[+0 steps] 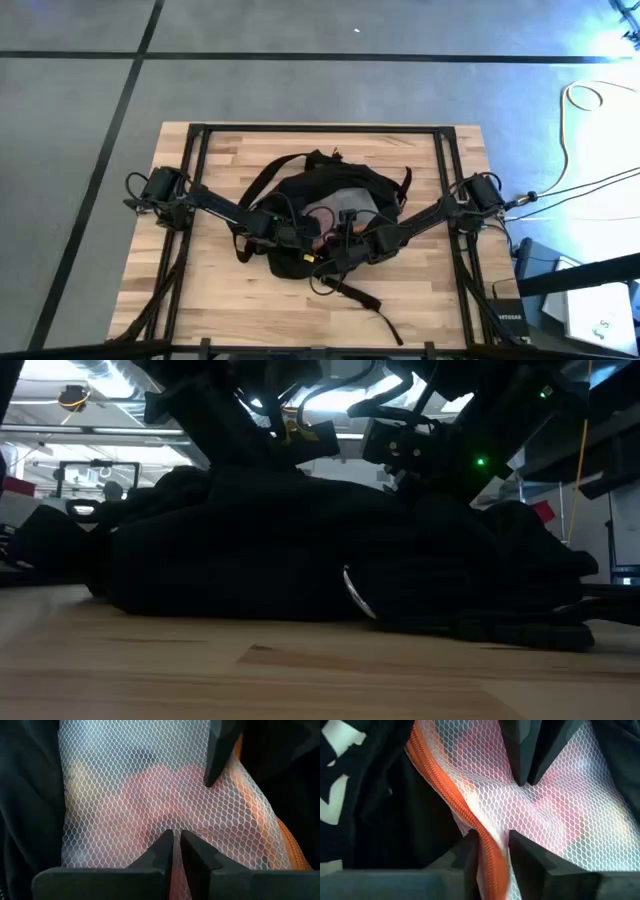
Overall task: Unpack backpack
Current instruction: Remove the white zip bag from the black bag
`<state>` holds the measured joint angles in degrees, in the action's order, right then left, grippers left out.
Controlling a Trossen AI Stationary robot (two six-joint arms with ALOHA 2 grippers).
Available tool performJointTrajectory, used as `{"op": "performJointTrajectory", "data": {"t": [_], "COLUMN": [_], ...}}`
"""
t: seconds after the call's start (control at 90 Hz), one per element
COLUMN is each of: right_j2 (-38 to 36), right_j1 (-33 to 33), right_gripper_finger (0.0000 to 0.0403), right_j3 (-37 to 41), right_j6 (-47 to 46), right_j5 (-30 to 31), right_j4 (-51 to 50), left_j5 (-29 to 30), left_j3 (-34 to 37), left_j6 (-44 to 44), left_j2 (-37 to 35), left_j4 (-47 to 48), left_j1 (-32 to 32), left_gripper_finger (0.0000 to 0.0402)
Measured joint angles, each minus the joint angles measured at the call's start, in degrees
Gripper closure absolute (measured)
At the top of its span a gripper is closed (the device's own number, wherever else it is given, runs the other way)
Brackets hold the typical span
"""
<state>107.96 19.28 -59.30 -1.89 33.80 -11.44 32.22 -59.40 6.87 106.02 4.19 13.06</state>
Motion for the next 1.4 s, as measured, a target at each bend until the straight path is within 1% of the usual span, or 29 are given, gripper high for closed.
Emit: {"op": "performJointTrajectory", "data": {"t": [0.167,0.233,0.322,0.478,0.6,0.811,0.911,0.989,1.067,1.333,1.4], "right_j2": [0.0,0.0,0.0,-0.1,-0.5,-3.8,-5.7,-6.6,-7.3,-7.4,-7.4], "right_j1": [-0.2,-0.2,-0.2,-0.4,-0.7,-0.7,-0.7,-1.1,-2.4,-8.8,-9.8], "right_gripper_finger": [0.0388,0.0399,0.0395,0.0401,0.0402,0.0402,0.0402,0.0402,0.0402,0.0403,0.0403], "right_j3": [0.0,0.0,0.0,0.0,0.0,-1.7,-3.2,-4.3,-5.2,-6.6,-7.6], "right_j6": [-1.1,-0.9,-1.1,-2.2,-2.5,-2.0,0.0,1.9,3.5,6.9,9.0], "right_j5": [-1.0,-1.1,-1.3,-1.9,-1.9,-0.9,1.1,2.5,2.6,2.7,4.5], "right_j4": [0.4,0.5,1.0,1.3,1.3,0.3,0.5,0.5,0.6,2.0,1.9], "left_j5": [-0.1,-0.2,0.2,2.7,5.2,4.5,2.5,2.4,2.2,2.3,2.3], "left_j3": [0.0,0.0,0.0,0.1,0.0,0.0,0.0,0.0,0.0,0.0,0.0], "left_j6": [-0.1,-1.4,-4.1,-4.0,-3.0,-2.5,-1.7,-1.2,-0.6,0.5,0.5], "left_j2": [0.0,0.0,-1.4,-7.5,-12.2,-18.3,-19.3,-19.4,-19.3,-19.2,-19.2], "left_j4": [0.0,0.1,2.3,7.1,9.1,14.1,15.4,15.4,15.5,14.8,14.4], "left_j1": [0.1,0.3,1.2,3.1,5.0,9.7,12.1,13.7,14.9,16.4,16.6], "left_gripper_finger": [0.0378,0.0378,0.0378,0.0378,0.0378,0.0378,0.0378,0.0378,0.0378,0.0378,0.0378]}}
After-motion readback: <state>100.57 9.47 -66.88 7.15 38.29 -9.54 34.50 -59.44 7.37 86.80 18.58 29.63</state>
